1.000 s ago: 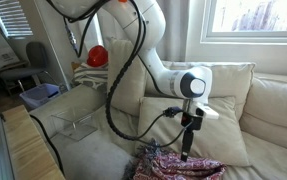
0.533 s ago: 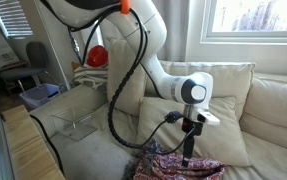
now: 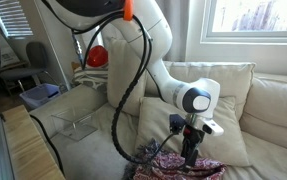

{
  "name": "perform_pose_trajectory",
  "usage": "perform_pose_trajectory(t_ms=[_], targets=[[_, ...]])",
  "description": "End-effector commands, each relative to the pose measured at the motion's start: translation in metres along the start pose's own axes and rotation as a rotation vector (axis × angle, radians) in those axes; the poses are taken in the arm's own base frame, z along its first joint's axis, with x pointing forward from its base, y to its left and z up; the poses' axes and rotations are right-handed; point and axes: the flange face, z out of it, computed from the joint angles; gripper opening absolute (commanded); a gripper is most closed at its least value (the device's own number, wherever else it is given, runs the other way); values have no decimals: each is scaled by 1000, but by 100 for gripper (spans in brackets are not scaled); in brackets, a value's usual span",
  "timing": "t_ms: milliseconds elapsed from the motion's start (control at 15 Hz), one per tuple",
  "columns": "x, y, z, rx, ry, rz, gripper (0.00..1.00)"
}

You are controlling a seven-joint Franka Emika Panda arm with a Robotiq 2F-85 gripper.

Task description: Lay the right pillow on the couch, the put the red cloth on top of it

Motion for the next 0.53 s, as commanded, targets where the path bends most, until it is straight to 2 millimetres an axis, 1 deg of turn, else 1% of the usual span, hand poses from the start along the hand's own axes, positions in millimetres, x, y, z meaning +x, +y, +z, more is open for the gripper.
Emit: perform_pose_trajectory(t_ms=[0,133,267,333,400,467], targets=[[24,26,23,153,-21,-103,100],[35,38,34,237,-4,-134,100],[41,44,42,329,5,-133,100],[42,44,45,378,0,-120,93],[44,45,49,417,-1,-112,74],[44,44,50,447,-6,-110,68]])
